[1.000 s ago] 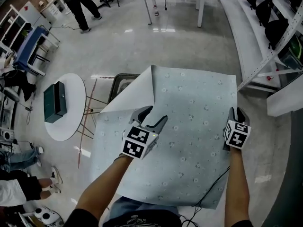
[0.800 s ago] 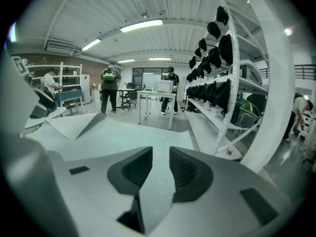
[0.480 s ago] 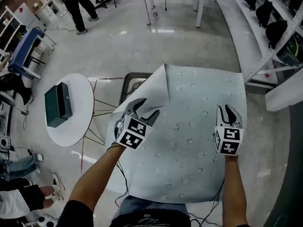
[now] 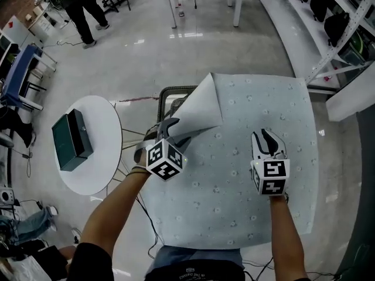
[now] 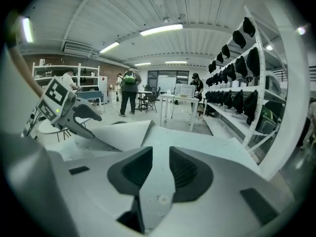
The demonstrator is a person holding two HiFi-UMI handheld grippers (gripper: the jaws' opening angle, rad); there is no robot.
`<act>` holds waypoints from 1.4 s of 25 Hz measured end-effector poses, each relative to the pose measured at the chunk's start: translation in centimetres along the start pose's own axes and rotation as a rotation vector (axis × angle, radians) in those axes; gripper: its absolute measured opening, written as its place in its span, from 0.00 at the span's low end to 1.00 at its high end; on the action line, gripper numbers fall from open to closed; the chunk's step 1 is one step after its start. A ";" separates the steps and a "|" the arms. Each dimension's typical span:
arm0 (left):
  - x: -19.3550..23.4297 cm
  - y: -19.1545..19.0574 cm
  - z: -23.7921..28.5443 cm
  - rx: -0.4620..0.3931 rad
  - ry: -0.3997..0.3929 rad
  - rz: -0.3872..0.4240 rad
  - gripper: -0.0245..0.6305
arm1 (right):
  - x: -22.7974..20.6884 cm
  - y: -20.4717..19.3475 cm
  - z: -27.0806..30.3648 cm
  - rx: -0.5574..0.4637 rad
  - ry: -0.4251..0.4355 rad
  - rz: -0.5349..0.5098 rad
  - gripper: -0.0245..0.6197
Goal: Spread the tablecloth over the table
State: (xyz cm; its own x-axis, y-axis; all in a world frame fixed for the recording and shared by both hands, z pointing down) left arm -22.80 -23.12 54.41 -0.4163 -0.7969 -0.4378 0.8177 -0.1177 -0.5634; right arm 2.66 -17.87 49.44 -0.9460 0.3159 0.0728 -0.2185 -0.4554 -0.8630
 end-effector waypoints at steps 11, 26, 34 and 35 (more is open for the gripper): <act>-0.5 -3.2 2.3 0.023 0.029 0.272 0.39 | 4.7 -1.5 -0.5 0.058 -0.054 0.064 0.18; 3.9 -4.7 1.3 -0.049 0.119 0.007 0.22 | 6.6 -1.3 1.0 0.083 -0.043 0.071 0.14; 7.1 -6.2 1.7 -0.090 0.059 -0.415 0.17 | 7.2 -1.2 2.4 0.096 -0.027 0.082 0.14; 7.4 -6.4 1.8 -0.094 0.055 -0.460 0.17 | 7.2 -1.2 2.4 0.097 -0.027 0.084 0.14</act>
State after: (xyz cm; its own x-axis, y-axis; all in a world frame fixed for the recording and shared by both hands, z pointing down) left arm -30.41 -29.36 56.01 -0.7497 -0.6414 -0.1631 0.5050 -0.3951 -0.7674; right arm -4.45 -17.06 52.21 -0.9679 0.2510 0.0169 -0.1590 -0.5582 -0.8143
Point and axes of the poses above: the fingertips, and each gripper's own axes: z forward along the fingers, x to its left, y out of its top, the point moved 5 cm from there along -z, backward along the fingers, and after that the axes turned 4 degrees about y, right-handed, at the moved point
